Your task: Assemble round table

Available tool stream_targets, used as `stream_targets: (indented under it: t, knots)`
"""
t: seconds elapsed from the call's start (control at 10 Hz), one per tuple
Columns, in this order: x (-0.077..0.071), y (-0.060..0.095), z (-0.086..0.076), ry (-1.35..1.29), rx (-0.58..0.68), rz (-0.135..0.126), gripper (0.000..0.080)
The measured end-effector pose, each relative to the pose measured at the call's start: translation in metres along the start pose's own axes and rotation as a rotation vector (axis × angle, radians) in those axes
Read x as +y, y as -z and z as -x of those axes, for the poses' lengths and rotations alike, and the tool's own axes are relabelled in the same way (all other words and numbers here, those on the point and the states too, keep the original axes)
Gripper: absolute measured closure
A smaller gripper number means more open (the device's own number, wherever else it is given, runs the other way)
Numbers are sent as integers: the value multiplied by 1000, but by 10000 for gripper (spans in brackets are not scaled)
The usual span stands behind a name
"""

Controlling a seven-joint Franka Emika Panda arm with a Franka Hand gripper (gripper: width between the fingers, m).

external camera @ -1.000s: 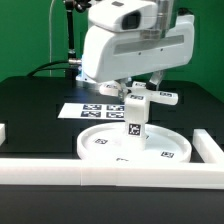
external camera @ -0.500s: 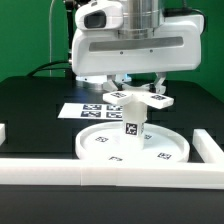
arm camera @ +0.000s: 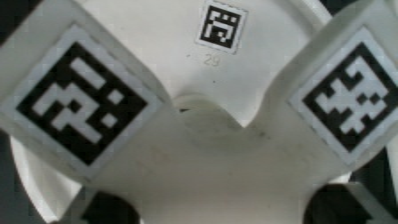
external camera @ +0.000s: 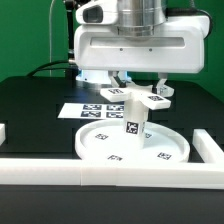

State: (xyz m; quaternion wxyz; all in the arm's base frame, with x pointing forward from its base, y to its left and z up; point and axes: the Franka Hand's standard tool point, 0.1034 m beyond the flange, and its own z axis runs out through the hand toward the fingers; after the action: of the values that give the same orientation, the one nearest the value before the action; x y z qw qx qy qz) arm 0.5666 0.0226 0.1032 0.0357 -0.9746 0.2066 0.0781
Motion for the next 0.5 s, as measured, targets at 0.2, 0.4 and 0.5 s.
stream_targets:
  t: [0.2, 0.4, 0.5]
  knots:
    - [3, 1, -3, -194, 28, -33, 347]
    - [3, 0, -2, -441, 53, -84, 347]
    - [2, 0, -1, -510, 49, -99, 347]
